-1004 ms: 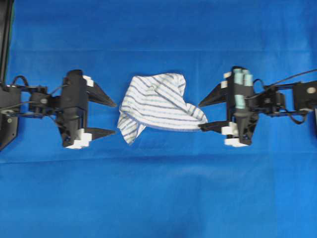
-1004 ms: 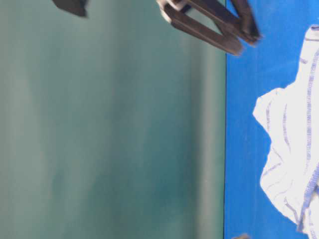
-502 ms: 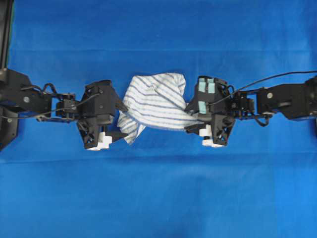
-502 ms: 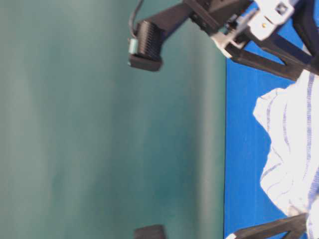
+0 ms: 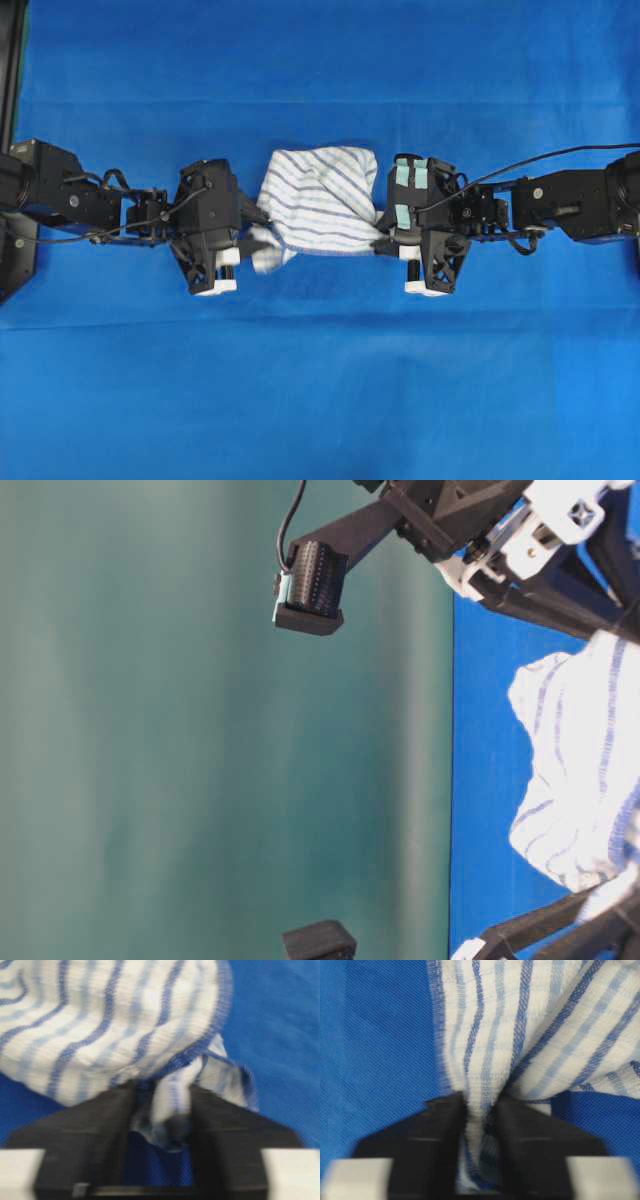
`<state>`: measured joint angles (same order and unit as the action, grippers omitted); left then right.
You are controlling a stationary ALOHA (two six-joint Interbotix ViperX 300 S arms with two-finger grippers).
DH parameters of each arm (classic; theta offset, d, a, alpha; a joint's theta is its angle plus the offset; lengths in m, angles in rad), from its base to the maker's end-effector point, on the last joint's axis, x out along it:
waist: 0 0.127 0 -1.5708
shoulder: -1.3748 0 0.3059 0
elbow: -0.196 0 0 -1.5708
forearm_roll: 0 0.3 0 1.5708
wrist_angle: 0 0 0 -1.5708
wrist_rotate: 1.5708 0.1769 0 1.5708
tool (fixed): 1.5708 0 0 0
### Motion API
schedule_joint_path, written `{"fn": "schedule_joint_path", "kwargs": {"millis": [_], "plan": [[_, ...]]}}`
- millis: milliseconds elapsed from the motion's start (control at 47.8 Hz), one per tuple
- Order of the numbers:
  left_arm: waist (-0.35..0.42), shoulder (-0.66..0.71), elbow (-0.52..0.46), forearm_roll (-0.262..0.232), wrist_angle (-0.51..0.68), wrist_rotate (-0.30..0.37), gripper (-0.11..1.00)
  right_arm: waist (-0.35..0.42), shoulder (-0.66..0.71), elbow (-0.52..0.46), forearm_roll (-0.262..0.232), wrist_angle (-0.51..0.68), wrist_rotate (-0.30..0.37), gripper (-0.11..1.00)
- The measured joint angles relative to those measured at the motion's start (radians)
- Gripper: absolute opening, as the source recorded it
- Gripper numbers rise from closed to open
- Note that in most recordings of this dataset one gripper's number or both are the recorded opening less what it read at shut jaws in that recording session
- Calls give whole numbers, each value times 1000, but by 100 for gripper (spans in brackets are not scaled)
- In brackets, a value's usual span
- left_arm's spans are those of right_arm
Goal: Lift the towel with both arms.
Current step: 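Move both grippers inward and pinch opposite edges of the striped towel, then lift the towel upward and away with both grippers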
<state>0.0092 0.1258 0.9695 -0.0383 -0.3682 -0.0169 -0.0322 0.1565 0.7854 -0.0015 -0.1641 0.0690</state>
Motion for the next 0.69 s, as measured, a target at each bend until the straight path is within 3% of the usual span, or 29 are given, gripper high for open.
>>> {"fn": "schedule_joint_path", "kwargs": {"millis": [42,84,335,481,690], "plan": [[-2,0,0,0,12,0,10,0,-2,0,0,0,0,3],[0,-2,-2,0,20,0,6,0,-2,0,0,0,0,2],[-5,-71,-18,-3,100,-41,6,-2,-75,0,2,63,21,2],[-8,-199,-54,-3,222,-106,6,-2,-178,-17,2,140,26,2],[-5,-376,-132,-3,402,-112,6,-12,-341,-58,0,244,26,2]]}}
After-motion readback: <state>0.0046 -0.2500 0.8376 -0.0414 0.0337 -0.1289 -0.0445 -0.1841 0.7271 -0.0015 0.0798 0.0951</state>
